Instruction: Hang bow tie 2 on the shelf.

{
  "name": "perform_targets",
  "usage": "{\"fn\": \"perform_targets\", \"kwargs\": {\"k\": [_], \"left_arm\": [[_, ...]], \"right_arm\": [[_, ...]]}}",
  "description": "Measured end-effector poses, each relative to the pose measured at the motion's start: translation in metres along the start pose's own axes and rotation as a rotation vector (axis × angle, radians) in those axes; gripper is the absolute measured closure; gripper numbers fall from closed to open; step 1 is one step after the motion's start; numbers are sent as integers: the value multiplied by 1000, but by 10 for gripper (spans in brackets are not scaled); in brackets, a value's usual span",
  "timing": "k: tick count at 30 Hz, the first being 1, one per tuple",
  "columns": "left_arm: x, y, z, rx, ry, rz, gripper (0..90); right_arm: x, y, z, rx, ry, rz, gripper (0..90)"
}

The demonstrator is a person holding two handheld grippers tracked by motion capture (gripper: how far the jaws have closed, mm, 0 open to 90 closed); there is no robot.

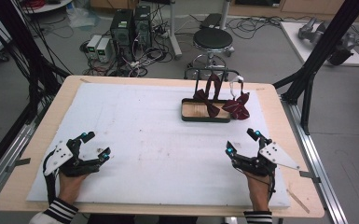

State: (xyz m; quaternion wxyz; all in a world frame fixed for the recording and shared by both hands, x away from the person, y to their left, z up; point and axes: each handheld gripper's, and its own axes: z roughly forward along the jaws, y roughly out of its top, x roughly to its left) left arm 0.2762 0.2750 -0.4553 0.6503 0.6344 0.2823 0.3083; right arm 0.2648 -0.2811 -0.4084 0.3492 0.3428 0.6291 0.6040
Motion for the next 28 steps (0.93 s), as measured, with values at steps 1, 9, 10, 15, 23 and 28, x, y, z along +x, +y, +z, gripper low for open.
{"fn": "perform_targets", "kwargs": {"k": [1, 9, 10, 15, 23, 28], "left_arm": [[0, 0, 0, -1, 0, -1, 144], [0, 0, 0, 0, 1, 0, 144], [0, 0, 0, 0, 1, 0, 144], [0, 0, 0, 1, 3, 2, 144], [-1, 0, 0, 1, 4, 3, 144], [0, 0, 0, -2, 7, 2, 144]], "right_arm": [[1, -7, -4, 1, -14, 10, 117], [0, -31, -7, -22, -28, 29, 117], [0, -31, -7, -22, -28, 29, 117], [-2, -44, -5, 10, -27, 28, 117], [-2, -46, -4, 17, -28, 18, 117], [-3, -46, -4, 14, -32, 30, 117]]}}
